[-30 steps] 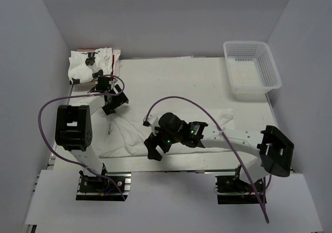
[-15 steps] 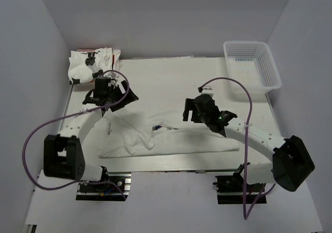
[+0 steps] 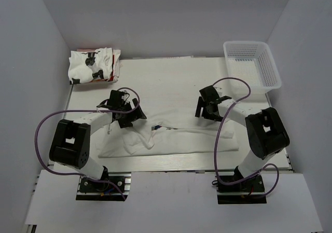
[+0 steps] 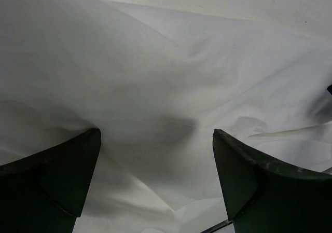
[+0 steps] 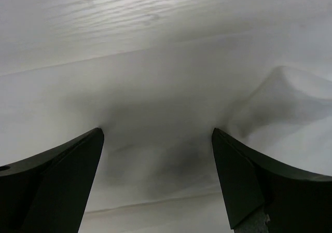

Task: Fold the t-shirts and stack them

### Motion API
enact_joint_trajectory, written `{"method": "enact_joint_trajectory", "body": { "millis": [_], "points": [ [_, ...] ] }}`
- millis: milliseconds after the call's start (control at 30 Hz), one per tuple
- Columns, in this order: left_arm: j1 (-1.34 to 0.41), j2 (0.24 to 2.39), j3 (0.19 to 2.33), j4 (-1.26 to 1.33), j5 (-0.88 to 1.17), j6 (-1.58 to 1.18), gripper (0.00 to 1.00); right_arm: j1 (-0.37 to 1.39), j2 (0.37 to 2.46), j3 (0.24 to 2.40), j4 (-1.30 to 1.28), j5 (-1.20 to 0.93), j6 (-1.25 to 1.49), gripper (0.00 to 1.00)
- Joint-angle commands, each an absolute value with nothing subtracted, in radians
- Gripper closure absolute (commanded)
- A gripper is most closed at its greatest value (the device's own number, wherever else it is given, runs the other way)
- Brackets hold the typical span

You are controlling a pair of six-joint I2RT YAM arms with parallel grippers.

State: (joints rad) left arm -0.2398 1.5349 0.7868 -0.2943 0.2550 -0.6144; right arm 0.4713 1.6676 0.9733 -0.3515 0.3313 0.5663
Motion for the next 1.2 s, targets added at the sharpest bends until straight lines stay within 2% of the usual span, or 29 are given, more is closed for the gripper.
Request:
{"method": "enact_joint_trajectory", "body": {
  "millis": [0,133,433,633,700,833,900,1067,1167],
  "points": [
    [-0.241,1.585,0.769,-0.334,0.155,-0.606,0.0,0.408,1.641,0.934,-0.434,0.402,0.584,0.1],
    [-0.223,1.635,0.758,-0.334,0.137,-0.597,0.0,0.339,1.565,0.856,-0.488,0.486,0.612,0.1],
    [-0.222,1.707,0.799,-0.345,0.12,-0.597,0.0,0.192,1.184,0.69,-0.589,0.535,0.665,0.1],
    [-0.241,1.822,0.902,-0.331,0.124,-0.586,0.0,0.204,1.02,0.631,-0.309,0.137,0.421,0.1],
    [-0.241,1.88,0.994,-0.342,0.135,-0.575,0.0,0.21,1.049,0.627,-0.2,0.011,0.391,0.1],
    [-0.241,2.049,1.263,-0.39,0.109,-0.549,0.0,0.251,1.263,0.631,-0.111,-0.046,0.382,0.1],
    [-0.241,2.172,1.381,-0.425,0.098,-0.513,0.0,0.261,1.291,0.609,-0.059,-0.055,0.408,0.1],
    [-0.241,2.474,1.898,-0.529,0.121,-0.442,0.0,0.313,1.37,0.536,-0.041,-0.034,0.436,0.1],
    [-0.241,2.65,2.205,-0.536,0.132,-0.442,0.0,0.38,1.41,0.5,-0.035,-0.15,0.448,0.1]
  ]
}}
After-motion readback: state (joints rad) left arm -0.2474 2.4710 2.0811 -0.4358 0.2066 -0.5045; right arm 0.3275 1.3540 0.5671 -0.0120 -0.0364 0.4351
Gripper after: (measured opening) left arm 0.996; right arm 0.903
